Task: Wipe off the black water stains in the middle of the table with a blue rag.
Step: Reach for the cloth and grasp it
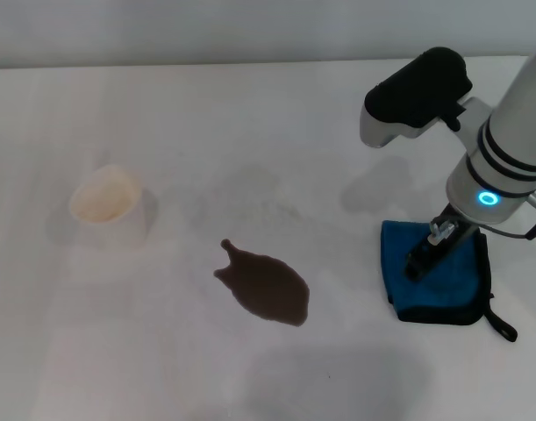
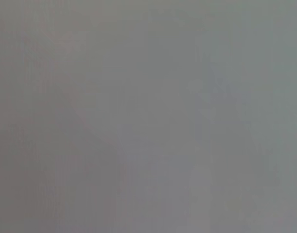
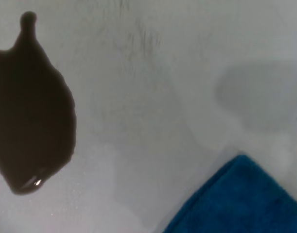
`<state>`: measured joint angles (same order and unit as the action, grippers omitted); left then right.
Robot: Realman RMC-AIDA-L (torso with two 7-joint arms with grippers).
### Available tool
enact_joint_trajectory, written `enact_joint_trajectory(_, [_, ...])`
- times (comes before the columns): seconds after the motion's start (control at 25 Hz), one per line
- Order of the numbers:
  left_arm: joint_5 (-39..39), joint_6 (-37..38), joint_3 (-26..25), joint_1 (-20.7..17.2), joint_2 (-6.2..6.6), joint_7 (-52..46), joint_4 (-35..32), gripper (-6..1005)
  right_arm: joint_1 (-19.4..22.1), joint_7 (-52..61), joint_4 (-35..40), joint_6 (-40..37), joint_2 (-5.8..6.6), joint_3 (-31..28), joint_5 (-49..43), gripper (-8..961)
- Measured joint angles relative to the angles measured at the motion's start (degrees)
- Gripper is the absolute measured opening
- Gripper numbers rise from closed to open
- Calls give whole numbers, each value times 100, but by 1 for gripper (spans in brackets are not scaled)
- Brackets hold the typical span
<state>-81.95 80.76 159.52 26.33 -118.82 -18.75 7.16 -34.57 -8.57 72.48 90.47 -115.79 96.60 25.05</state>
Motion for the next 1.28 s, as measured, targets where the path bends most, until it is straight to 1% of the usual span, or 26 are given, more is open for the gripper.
enact_joint_trajectory(0.24, [0,0,-24,-14,0,2,-5,875,-108,-103,-446,-237,14,-10,11,435])
enact_joint_trajectory(0.52, [0,2,9,-11,0,3,-5,875,-217,-147,-782,-384,15,-19,-23,430])
enact_joint_trajectory(0.96, [3,9,-26,7,8,3,27,876,-368,-252,-1095,-460,12,40,-16,423])
enact_joint_trajectory(1.24, [1,29,-26,21,9,3,31,876,-376,-252,-1130,-464,4,86,-32,419])
enact_joint_trajectory(1.28, [1,30,-26,21,9,3,31,876,-375,-250,-1139,-465,5,87,-37,395])
